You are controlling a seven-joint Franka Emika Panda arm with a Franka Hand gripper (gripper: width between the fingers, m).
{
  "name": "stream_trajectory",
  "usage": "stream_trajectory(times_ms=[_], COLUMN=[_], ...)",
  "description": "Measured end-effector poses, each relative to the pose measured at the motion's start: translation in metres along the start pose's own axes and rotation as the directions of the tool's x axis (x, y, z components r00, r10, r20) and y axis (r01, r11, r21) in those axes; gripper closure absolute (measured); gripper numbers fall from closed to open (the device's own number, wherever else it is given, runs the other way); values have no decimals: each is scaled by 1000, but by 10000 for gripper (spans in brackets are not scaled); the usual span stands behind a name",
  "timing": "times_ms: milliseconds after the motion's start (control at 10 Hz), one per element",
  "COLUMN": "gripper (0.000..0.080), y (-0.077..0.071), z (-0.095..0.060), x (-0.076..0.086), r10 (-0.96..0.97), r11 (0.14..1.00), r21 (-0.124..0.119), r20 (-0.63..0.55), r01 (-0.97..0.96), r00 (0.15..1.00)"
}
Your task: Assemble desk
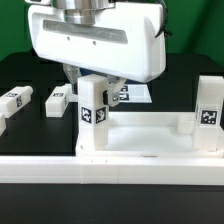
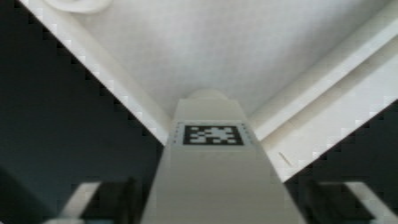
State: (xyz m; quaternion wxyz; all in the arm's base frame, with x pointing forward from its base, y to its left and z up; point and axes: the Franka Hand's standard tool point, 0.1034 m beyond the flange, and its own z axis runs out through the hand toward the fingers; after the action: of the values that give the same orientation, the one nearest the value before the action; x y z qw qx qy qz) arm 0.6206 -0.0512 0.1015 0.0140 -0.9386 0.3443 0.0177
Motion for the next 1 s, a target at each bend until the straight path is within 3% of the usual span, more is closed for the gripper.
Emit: stream_trajectory(times_ms=[300,600,800,1000], gripper=[152,151,151,151], y=[1,1,2,1], z=[0,0,1,1], x=[1,2,2,3], r10=[-254,-445,-619,-736], r11=[967,896,785,677], r21=[1,0,-26,-29], r20=[-3,-3,-3,-9], r01=[254,445,619,736], r00=[967,896,785,677])
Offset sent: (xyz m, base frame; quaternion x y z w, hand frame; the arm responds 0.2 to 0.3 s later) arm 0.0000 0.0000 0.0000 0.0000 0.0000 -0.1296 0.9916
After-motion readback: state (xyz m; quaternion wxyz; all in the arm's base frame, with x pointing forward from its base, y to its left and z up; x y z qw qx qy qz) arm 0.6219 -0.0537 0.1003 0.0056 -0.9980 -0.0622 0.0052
